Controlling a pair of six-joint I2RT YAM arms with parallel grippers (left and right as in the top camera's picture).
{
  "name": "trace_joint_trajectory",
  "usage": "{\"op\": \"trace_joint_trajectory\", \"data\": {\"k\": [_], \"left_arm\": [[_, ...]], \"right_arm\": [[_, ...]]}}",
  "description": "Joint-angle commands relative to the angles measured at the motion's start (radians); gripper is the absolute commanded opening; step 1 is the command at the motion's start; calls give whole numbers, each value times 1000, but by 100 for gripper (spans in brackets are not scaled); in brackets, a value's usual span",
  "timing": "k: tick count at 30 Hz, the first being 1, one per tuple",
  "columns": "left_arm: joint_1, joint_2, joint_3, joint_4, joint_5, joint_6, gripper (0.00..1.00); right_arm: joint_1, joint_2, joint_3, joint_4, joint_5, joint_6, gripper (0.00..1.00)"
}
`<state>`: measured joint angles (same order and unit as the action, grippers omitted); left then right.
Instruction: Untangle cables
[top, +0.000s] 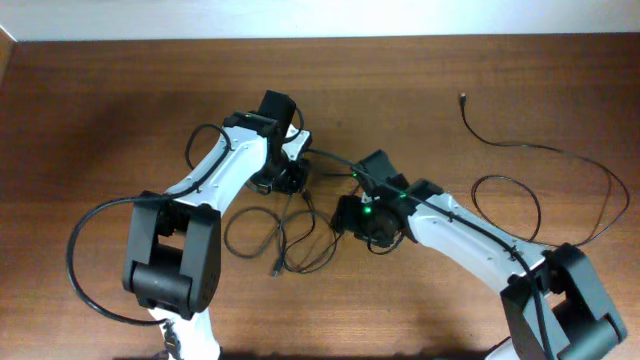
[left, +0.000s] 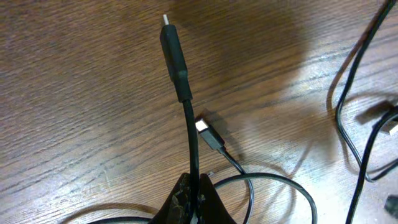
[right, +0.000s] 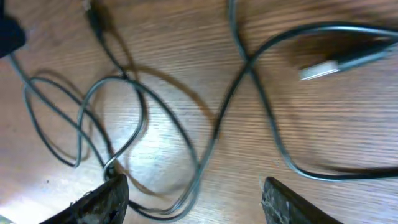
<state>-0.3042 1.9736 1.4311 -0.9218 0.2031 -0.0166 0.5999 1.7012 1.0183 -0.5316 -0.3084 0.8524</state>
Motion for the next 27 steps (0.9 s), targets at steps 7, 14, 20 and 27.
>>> {"op": "trace_joint_trajectory", "data": {"k": [7,14,20,27], "left_arm": [[3,9,-13,2,-17,-26,6],[3,9,-13,2,-17,-26,6],[3,9,-13,3,-17,-26,6],[3,9,-13,5,-17,-26,6]], "right_arm": [[150,59,-2,32,62,34,59],[158,126,-1,98,-4,47,15],[93,115,1,105,-64,12,33],[88,115,1,129,-126,19,4]]}}
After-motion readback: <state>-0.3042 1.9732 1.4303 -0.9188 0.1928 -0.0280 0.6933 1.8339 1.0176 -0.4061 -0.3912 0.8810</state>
